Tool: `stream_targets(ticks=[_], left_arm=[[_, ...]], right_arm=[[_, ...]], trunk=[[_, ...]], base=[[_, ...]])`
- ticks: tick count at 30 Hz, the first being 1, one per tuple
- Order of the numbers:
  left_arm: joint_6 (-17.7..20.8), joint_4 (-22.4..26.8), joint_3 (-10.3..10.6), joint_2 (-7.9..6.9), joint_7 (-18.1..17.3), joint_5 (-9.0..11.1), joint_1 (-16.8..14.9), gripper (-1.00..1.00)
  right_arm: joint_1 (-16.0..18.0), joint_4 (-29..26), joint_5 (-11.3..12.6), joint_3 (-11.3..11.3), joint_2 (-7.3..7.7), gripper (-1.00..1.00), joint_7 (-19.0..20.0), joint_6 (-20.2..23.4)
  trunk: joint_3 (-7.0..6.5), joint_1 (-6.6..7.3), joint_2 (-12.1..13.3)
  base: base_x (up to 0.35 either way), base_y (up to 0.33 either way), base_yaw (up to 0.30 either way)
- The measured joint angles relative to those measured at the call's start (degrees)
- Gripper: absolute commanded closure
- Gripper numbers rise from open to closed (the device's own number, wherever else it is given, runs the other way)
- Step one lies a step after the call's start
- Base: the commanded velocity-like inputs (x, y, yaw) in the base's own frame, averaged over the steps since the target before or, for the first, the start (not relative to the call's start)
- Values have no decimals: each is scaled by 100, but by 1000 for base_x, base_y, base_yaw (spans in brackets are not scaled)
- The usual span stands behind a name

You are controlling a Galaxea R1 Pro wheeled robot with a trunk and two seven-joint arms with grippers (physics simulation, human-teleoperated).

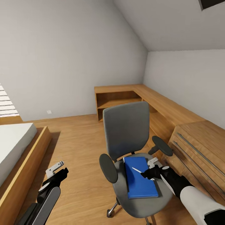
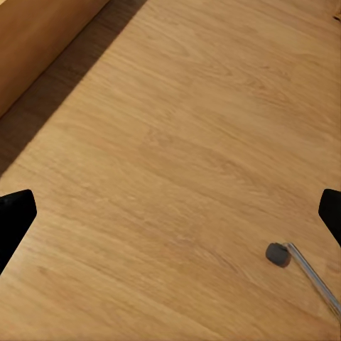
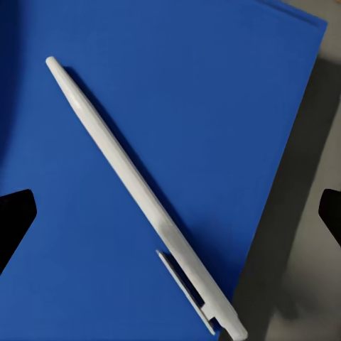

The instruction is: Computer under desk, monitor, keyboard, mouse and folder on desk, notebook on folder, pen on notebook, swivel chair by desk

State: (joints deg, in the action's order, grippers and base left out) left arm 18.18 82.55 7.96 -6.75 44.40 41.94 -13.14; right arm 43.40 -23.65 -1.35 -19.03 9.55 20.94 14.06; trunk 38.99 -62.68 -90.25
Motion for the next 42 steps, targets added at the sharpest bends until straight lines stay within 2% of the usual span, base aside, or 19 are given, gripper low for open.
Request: stream_targets(ticks=[10,20,26,30,35,42], left_arm=[[2,0,-2,-5,0,8,0,-100],[8,-1,0,-5,0,8,0,-100],[9,0,0,-4,0,9,0,-100],[9,-1,0,-2,0,8,0,-100],[9,0,0,1,0,9,0,-100],[9,1,0,2,0,8,0,-100]], right_arm=[[0,3,0,-8,-10,-100,0,5],[0,13,-2,-16,-11,-100,0,5],[0,14,-3,-17,-10,-100,0,5],[0,14,0,-17,-10,-100,0,5],[0,10,0,-17,-10,-100,0,5],[0,9,-3,-17,-10,-100,0,5]], trunk=[[180,-220,-401],[180,-220,-403],[287,-352,-642],[288,-352,-643],[377,-461,-842],[378,-462,-844]], base=[[0,0,0],[0,0,0],[0,0,0],[0,0,0],[0,0,0],[0,0,0]])
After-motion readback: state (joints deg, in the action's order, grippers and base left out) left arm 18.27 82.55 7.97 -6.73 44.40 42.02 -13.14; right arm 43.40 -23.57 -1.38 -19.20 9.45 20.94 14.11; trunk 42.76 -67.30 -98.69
